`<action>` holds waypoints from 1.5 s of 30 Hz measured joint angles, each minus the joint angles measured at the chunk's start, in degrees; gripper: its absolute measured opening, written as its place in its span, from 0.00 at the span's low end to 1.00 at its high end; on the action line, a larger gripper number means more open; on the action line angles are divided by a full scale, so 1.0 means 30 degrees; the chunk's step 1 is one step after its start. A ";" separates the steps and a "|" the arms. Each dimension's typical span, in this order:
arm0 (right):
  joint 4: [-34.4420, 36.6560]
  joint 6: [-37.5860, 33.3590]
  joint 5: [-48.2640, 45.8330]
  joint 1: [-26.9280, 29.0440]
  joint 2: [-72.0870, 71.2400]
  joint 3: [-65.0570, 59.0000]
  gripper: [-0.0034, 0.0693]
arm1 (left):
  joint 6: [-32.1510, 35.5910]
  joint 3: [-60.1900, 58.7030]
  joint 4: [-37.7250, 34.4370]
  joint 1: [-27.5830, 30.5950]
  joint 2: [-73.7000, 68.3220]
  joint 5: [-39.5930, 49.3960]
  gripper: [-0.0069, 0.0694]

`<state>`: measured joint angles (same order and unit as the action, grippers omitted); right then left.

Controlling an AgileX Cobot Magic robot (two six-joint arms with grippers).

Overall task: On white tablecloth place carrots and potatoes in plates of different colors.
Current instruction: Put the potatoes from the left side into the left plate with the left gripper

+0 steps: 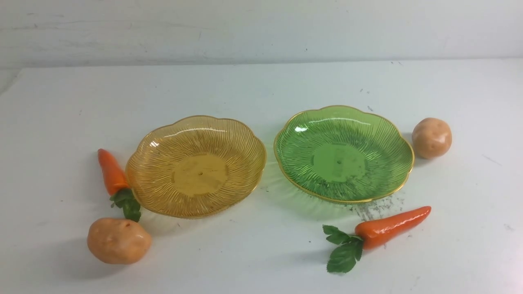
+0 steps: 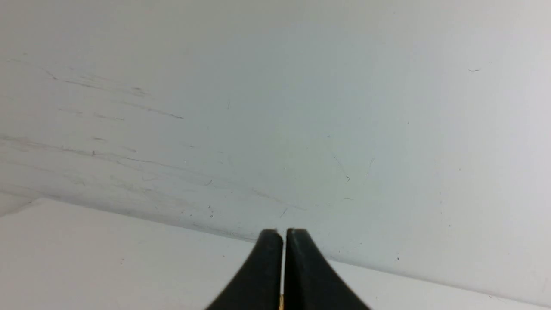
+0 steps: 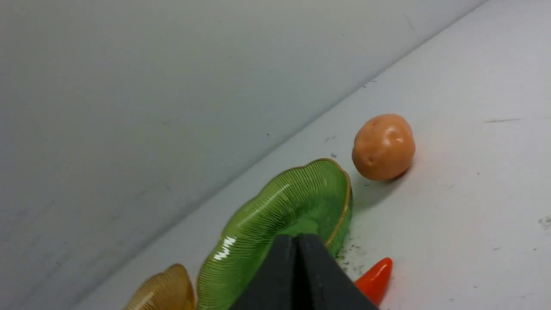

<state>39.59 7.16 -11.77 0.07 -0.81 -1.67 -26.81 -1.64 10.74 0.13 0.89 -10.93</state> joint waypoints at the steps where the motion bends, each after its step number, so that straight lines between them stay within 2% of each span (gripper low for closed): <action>1: 0.0693 0.0000 0.0176 0.0000 0.0000 0.0000 0.03 | -0.0043 0.0000 0.0000 0.0000 0.0000 0.0000 0.09; 5: 0.1409 0.0000 0.0550 0.0000 0.0000 0.0000 0.03 | -0.0127 0.0000 -0.0077 0.0000 0.0000 -0.0022 0.09; 10: 0.2156 0.0123 0.1105 0.0000 0.0000 0.0000 0.03 | -0.0251 0.0208 -0.1853 0.0000 0.0000 -0.1769 0.09; 13: 0.2771 0.0170 0.1352 0.0000 0.0000 0.0000 0.03 | -0.0274 0.1664 -0.2732 0.0000 0.0000 -0.1344 0.09; 16: 0.2759 -0.0365 0.1439 0.0000 0.0000 0.0000 0.03 | -0.0398 0.4855 -0.2882 0.0000 -0.0432 0.2152 0.09; 17: 0.2740 -0.0365 0.1439 0.0000 0.0000 0.0000 0.03 | -0.0398 0.5076 -0.2882 0.0000 -0.0432 0.2152 0.09; 19: 0.2696 -0.0631 0.1439 0.0000 0.0000 0.0000 0.03 | -0.0402 0.7874 -0.2938 0.0000 -0.2372 0.7335 0.09; 21: 0.2752 -0.0631 0.1439 0.0000 0.0000 0.0000 0.03 | -0.0136 0.9270 -0.2943 0.0000 -0.3561 0.9939 0.09; 23: 0.3353 -0.0543 0.1439 0.0000 0.0000 0.0000 0.03 | 0.1366 1.1494 -0.3028 0.0000 -0.6707 1.5407 0.09; 25: 0.3540 -0.0604 0.1331 0.0000 0.0000 0.0000 0.03 | 0.2656 1.2338 -0.3068 0.0000 -0.8605 1.7971 0.09; 26: 0.3561 -0.1283 0.0191 -0.0053 0.0000 0.0175 0.03 | 0.4520 1.3396 -0.3176 0.0000 -1.1125 2.0757 0.09; 31: 0.3475 -0.4303 -0.4234 -0.0411 0.0160 0.2858 0.03 | 0.8694 1.4940 -0.4078 0.0000 -1.7106 2.4409 0.09; 34: 0.3191 -0.5504 -0.7175 -0.0450 0.1349 0.5001 0.03 | 1.0425 1.5586 -0.5370 0.0000 -1.9842 2.4872 0.09; 35: 0.2608 -0.6144 -0.9193 -0.0450 0.2870 0.6573 0.03 | 1.1816 1.6269 -0.6482 -0.0044 -2.1826 2.5057 0.09; 36: 0.2302 -0.6333 -1.0294 -0.0469 0.3666 0.7081 0.03 | 1.2294 1.6631 -0.6986 -0.0136 -2.2436 2.5162 0.09; 41: -0.1220 -0.8007 -1.7893 -0.0469 0.9536 1.1194 0.03 | 1.6231 1.9738 -0.8484 -0.1842 -2.7116 2.6591 0.09; 45: -0.2653 -0.8971 -1.9637 -0.0469 1.2131 1.2927 0.03 | 1.8279 2.1574 -0.8484 -0.2835 -2.9060 2.6632 0.09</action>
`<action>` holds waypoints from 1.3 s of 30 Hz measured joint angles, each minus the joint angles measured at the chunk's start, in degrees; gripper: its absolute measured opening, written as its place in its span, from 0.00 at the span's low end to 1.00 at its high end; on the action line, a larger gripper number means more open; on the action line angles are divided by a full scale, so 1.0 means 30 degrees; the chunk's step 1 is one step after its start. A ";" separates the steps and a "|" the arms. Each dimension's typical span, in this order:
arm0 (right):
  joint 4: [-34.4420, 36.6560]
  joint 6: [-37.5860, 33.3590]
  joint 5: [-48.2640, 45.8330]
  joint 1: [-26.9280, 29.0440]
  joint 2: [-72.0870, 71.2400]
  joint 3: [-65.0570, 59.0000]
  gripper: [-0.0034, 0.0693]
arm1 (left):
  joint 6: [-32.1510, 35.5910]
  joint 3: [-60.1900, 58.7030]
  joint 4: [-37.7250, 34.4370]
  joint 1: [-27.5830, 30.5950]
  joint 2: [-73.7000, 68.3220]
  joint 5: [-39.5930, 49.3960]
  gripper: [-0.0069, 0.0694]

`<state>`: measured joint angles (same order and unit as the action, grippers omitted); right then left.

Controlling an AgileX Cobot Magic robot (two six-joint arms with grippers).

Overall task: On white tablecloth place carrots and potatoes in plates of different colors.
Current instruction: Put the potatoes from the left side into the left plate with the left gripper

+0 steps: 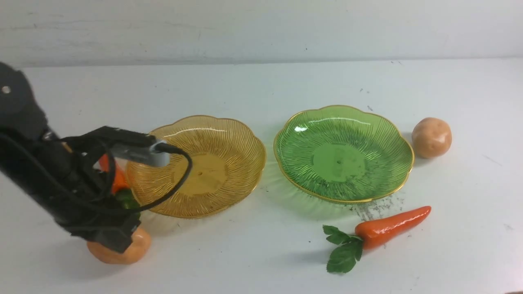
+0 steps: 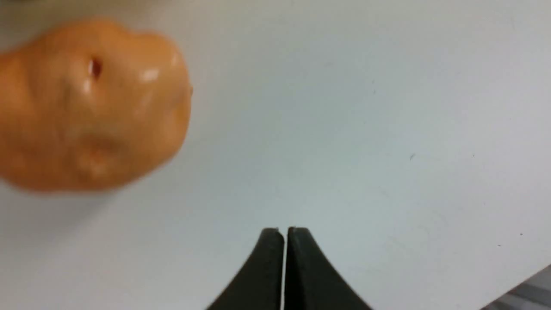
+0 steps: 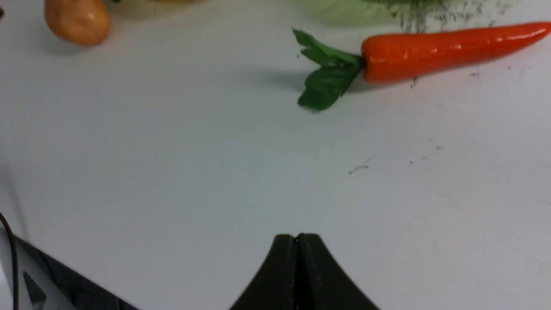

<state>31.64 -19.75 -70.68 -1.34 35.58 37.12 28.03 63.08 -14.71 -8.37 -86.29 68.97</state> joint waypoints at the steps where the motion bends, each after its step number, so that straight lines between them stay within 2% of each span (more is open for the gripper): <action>1: -0.0233 -0.0194 -0.0069 0.0000 0.0732 0.0505 0.03 | 0.0933 0.0843 0.0017 -0.0302 -0.0866 0.0000 0.09; 6: -0.0069 -0.0385 -0.0131 0.0000 0.1430 0.0727 0.03 | 0.1873 0.2421 0.0376 -0.0610 -0.2305 0.0000 0.12; 10: 0.0118 -0.0447 -0.0068 0.0000 0.1430 0.0727 0.03 | 0.2428 0.3109 0.1698 -0.0624 -0.2738 0.0000 0.25; 13: 0.0125 -0.0446 0.0046 0.0000 0.1430 0.0727 0.03 | 0.2477 0.3199 0.2798 -0.0624 -0.2950 0.0049 0.38; 16: 0.0291 -0.0505 0.0250 0.0000 0.1430 0.0727 0.03 | 0.2477 0.3195 0.4096 -0.0624 -0.3431 0.0049 0.68; 17: 0.0326 -0.0559 0.0258 0.0000 0.1430 0.0727 0.03 | 0.2477 0.3195 0.4139 -0.0624 -0.3458 0.0049 0.68; 18: 0.0345 -0.0757 0.0274 0.0000 0.1430 0.0727 0.03 | 0.2477 0.3195 0.4376 -0.0624 -0.3634 0.0049 0.80; 19: 0.0366 -0.0869 0.0274 0.0000 0.1430 0.0727 0.03 | 0.2520 0.3195 0.4495 -0.0624 -0.3719 0.0049 0.87; 21: 0.0404 -0.1111 0.0274 0.0000 0.1430 0.0727 0.03 | 0.2672 0.3195 0.4657 -0.0624 -0.3903 0.0049 0.95; 23: 0.0404 -0.1243 0.0274 -0.0015 0.1430 0.0727 0.03 | 0.3000 0.3195 0.4904 -0.0624 -0.4200 0.0049 0.98; 39: 0.0551 -0.1303 0.0315 -0.0100 0.1430 0.0727 0.03 | 0.3684 0.3472 0.6000 -0.0678 -0.6738 0.0032 0.99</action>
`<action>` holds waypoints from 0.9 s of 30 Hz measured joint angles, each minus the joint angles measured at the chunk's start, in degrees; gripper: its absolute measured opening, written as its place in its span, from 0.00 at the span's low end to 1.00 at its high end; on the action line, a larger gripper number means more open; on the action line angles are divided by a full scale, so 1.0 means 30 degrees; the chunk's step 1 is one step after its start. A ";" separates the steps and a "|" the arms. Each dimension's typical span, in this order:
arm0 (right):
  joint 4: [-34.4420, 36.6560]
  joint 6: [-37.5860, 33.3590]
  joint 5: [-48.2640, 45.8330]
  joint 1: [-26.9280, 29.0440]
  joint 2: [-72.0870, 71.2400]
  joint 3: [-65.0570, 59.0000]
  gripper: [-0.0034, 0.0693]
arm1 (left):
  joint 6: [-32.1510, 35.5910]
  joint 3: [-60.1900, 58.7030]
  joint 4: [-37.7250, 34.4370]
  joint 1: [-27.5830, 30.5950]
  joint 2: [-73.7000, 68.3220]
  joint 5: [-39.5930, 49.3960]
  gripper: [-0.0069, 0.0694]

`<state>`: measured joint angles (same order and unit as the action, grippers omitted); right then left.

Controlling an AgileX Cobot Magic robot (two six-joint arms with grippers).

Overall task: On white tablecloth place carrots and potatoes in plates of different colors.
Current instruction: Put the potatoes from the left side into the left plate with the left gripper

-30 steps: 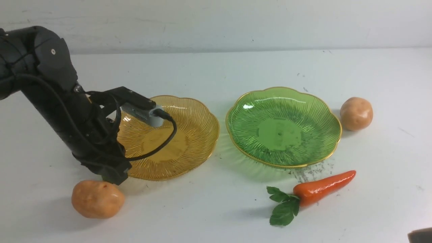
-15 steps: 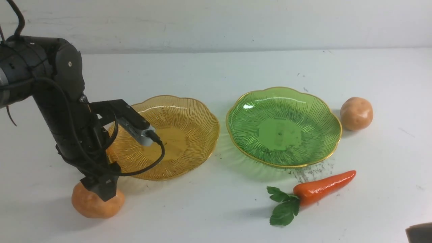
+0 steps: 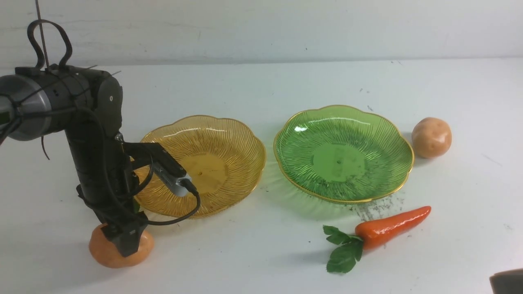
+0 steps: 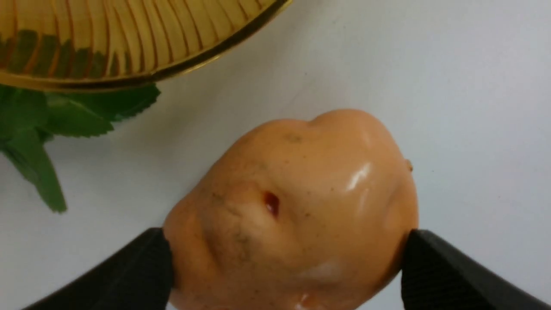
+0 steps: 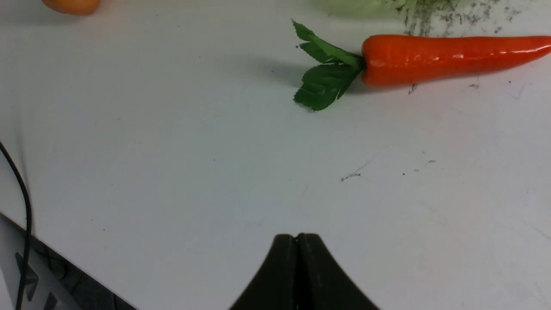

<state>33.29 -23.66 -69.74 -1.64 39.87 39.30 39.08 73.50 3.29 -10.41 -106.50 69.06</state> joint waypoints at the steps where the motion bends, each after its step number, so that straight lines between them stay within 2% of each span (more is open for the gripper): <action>1: 0.0000 0.0000 0.0000 0.0000 0.0000 0.0000 0.03 | 0.0017 0.0045 0.0000 0.0000 -0.0042 0.0024 0.99; 7: 0.0000 0.0000 0.0017 0.0000 0.0000 0.0000 0.03 | 0.0133 0.0169 -0.0038 -0.0015 -0.0288 0.0296 0.99; 13: 0.0000 0.0000 0.0402 0.0000 0.0000 0.0000 0.03 | 0.0073 0.0275 -0.0057 -0.0036 -0.0216 0.0319 0.90; 27: 0.0000 -0.0004 0.0439 0.0000 0.0000 0.0000 0.03 | -0.0556 0.0090 -0.0022 -0.0036 0.1477 0.0019 0.86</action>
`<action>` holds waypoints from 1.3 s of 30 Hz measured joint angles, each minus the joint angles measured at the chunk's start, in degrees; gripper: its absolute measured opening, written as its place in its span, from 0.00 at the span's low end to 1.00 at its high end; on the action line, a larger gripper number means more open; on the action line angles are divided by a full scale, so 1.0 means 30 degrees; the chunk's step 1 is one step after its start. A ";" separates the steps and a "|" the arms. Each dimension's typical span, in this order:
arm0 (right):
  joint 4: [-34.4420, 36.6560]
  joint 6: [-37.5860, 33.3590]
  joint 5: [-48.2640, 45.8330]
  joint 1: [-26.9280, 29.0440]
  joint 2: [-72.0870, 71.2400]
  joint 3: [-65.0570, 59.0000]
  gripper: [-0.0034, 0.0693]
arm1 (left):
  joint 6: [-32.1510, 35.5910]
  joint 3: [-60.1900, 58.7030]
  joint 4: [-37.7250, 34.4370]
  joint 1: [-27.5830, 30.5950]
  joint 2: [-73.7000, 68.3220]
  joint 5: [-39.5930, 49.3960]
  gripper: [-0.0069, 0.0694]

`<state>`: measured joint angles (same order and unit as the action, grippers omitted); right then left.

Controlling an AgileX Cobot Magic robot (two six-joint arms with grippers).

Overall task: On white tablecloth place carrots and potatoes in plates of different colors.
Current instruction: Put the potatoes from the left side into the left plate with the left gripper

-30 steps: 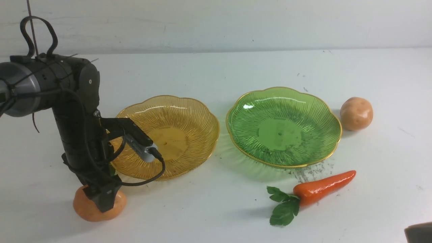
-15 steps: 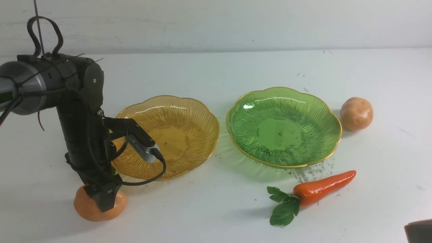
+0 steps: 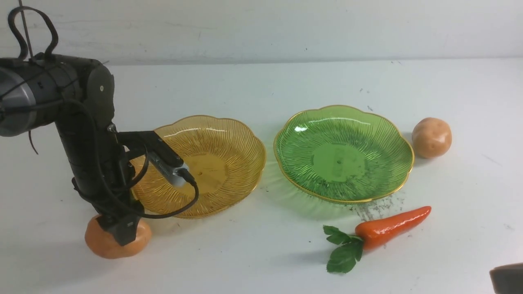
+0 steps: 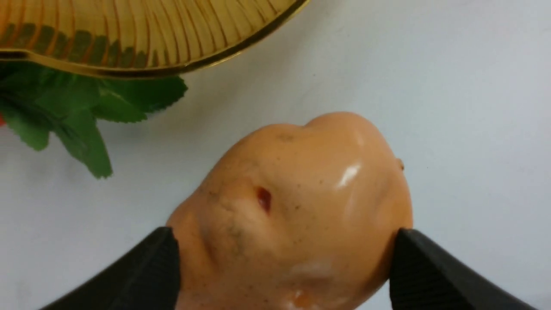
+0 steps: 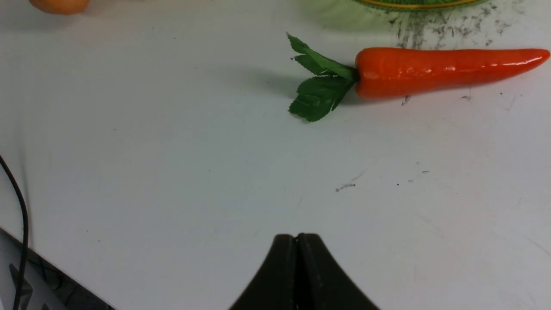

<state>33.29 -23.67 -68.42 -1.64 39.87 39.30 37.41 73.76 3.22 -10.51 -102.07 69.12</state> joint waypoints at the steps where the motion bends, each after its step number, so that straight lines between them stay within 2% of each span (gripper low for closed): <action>1: 0.0000 0.0000 0.0000 0.0000 0.0000 0.0000 0.03 | -0.0085 0.0000 0.0000 0.0000 0.0116 0.0000 0.86; 11: 0.0016 0.0000 0.0000 0.0000 0.0000 0.0000 0.03 | -0.2296 0.1817 -0.0524 0.0000 0.0683 -0.0039 0.85; 16: 0.0348 0.0000 0.0000 0.0000 0.0000 0.0000 0.03 | -0.4042 0.3103 -0.2539 0.0000 0.0699 -0.2333 0.84; 17: 0.0471 0.0000 0.0000 0.0000 0.0000 0.0000 0.03 | -0.4394 0.3263 -0.3455 0.0000 0.0682 -0.3647 0.84; 24: 0.0879 0.0000 0.0000 0.0000 0.0000 0.0000 0.03 | -0.4682 0.3289 -0.5988 0.0000 -0.1005 -0.6559 0.83; 35: 0.0938 0.0000 -0.0173 0.0000 0.0000 0.0000 0.03 | -0.4682 0.3289 -0.6062 0.0000 -0.2957 -0.6742 0.82; 39: 0.0938 0.0000 -0.0195 0.0000 0.0000 0.0000 0.03 | -0.4698 0.3489 -0.6083 0.0000 -0.2957 -0.6724 0.91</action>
<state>36.10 -23.67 -69.00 -1.64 39.87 39.30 23.32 84.23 -15.03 -10.51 -110.94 48.95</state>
